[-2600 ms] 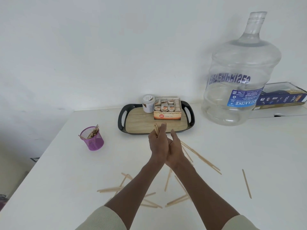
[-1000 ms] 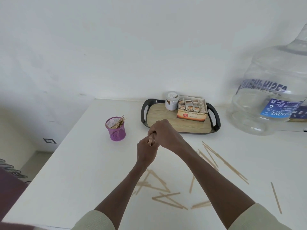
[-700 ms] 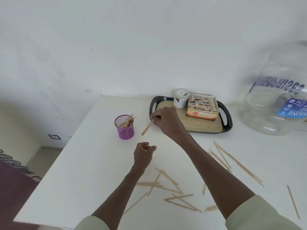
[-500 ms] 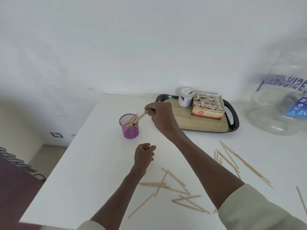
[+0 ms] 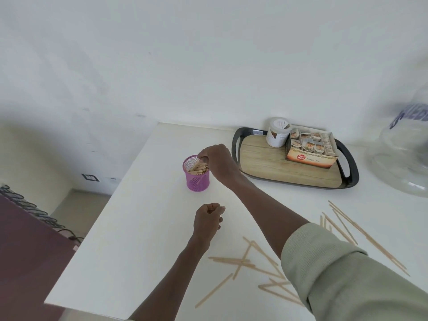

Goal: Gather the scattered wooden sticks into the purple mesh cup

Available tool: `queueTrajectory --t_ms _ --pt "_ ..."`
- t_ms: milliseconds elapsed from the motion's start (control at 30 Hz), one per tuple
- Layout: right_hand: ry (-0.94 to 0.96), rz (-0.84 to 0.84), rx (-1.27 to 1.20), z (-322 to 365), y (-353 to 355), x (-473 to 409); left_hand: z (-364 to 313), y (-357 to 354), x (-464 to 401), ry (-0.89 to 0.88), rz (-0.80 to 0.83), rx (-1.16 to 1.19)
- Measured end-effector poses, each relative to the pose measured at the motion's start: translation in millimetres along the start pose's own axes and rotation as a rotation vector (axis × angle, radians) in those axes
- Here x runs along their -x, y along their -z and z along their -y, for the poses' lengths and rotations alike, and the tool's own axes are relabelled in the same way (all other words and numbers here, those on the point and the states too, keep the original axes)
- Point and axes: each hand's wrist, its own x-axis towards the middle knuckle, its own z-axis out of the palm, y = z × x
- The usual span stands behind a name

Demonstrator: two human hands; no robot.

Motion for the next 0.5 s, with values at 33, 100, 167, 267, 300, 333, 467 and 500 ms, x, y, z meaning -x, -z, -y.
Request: queueTrajectory --t_ms 33,100,167,267,300,333,467,500 --pt "0.004 0.029 0.024 1 -2 -2 0 1 0 0.002 0.003 -0.009" --pt "0.002 0.065 0.058 1 -5 -3 0 4 0 -0.004 0.013 -0.033" --pt "0.006 0.071 0.042 -1 -6 -3 0 6 0 -0.015 0.024 -0.070" --pt "0.044 -0.001 0.020 -5 -2 4 0 10 1 -0.021 0.039 -0.128" --pt "0.056 -0.038 0.015 -7 1 7 0 11 1 -0.027 0.048 -0.151" --pt "0.072 -0.077 0.012 -11 3 11 0 12 0 -0.041 0.061 -0.192" --pt "0.109 -0.185 -0.008 -31 12 34 4 17 0 -0.147 0.149 -0.463" --pt "0.105 -0.205 -0.022 -37 14 42 6 19 2 -0.165 0.189 -0.526"
